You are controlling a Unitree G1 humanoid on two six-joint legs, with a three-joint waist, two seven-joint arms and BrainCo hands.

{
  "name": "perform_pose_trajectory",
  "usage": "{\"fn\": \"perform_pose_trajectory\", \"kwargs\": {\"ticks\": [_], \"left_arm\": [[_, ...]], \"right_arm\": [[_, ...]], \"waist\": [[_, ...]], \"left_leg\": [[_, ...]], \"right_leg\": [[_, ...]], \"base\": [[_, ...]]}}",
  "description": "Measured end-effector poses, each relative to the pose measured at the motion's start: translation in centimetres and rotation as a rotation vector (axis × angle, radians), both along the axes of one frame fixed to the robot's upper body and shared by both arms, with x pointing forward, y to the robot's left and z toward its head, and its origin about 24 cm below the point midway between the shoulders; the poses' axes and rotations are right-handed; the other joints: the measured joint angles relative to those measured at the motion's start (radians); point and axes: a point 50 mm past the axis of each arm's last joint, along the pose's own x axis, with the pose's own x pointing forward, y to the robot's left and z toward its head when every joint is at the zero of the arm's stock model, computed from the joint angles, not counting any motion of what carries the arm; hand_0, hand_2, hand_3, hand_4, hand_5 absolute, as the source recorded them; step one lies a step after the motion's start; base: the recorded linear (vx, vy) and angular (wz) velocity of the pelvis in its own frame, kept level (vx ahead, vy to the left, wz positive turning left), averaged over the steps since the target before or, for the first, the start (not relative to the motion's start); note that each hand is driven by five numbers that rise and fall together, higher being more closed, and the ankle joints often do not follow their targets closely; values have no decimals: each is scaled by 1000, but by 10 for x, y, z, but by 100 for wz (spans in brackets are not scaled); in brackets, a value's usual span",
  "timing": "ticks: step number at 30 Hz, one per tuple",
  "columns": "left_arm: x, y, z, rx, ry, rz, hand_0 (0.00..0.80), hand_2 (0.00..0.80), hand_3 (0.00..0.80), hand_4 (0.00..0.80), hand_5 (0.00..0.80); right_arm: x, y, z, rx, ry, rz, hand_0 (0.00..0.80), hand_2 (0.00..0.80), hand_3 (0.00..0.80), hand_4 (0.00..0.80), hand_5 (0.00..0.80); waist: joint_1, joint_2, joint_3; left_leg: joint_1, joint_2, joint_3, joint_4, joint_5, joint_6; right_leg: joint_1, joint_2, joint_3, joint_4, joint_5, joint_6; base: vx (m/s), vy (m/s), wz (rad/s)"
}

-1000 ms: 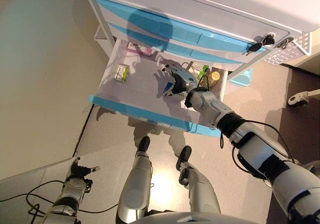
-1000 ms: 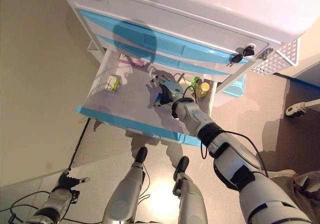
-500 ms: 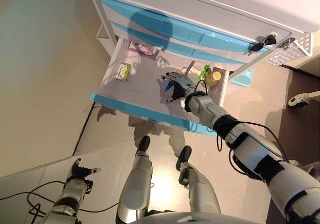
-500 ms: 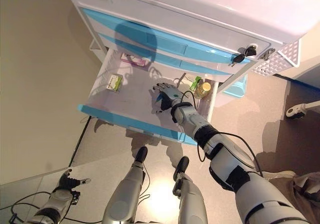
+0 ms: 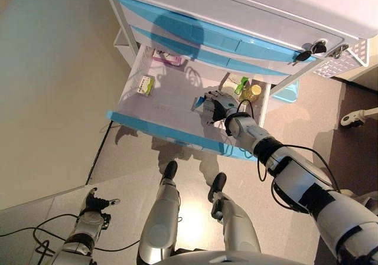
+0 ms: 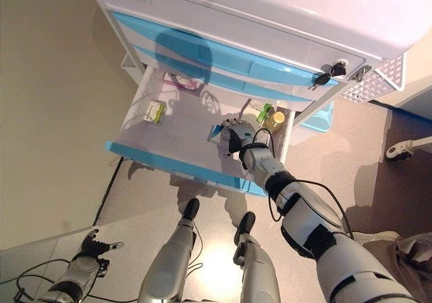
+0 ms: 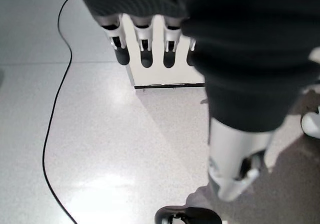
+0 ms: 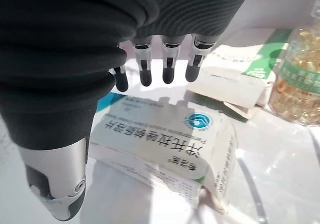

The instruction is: Open the drawer and pick up the medicine

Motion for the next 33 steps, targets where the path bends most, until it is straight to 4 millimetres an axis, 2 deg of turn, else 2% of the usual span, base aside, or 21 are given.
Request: {"fn": "perform_pose_trajectory", "kwargs": {"ticks": [8, 17, 21, 29, 33], "left_arm": [[0, 0, 0, -1, 1, 0, 0, 0, 0, 0, 0], [0, -7, -4, -7, 13, -25, 0, 0, 0, 0, 0], [0, -11, -6, -26, 10, -19, 0, 0, 0, 0, 0], [0, -13, -7, -18, 15, -29, 0, 0, 0, 0, 0], [0, -14, -7, -28, 8, -14, 0, 0, 0, 0, 0]], "right_arm": [[1, -7, -4, -12, 6, -34, 0, 0, 0, 0, 0], [2, -12, -3, -2, 1, -65, 0, 0, 0, 0, 0], [5, -16, -2, 50, 13, -105, 0, 0, 0, 0, 0], [10, -9, 8, 140, 12, -137, 0, 0, 0, 0, 0], [9, -5, 7, 160, 21, -137, 0, 0, 0, 0, 0]], "waist": [[0, 1, -1], [0, 24, -12], [0, 24, -12], [2, 25, -12], [2, 26, -11]], "left_leg": [[-3, -1, -1, -1, 0, 0], [-7, -2, -1, -5, 1, 1], [-16, -2, -1, -6, 1, 2], [-24, -2, -1, -6, 3, 3], [-27, -2, -1, -7, 3, 3]], "right_leg": [[-2, -1, -1, -2, 0, 0], [-3, -1, -2, -12, 1, 5], [-12, -1, -2, -13, 2, 3], [-18, -1, -2, -16, 6, 0], [-21, -1, -2, -18, 6, 0]], "base": [[0, 0, 0], [0, 0, 0], [0, 0, 0], [0, 0, 0], [0, 0, 0]]}}
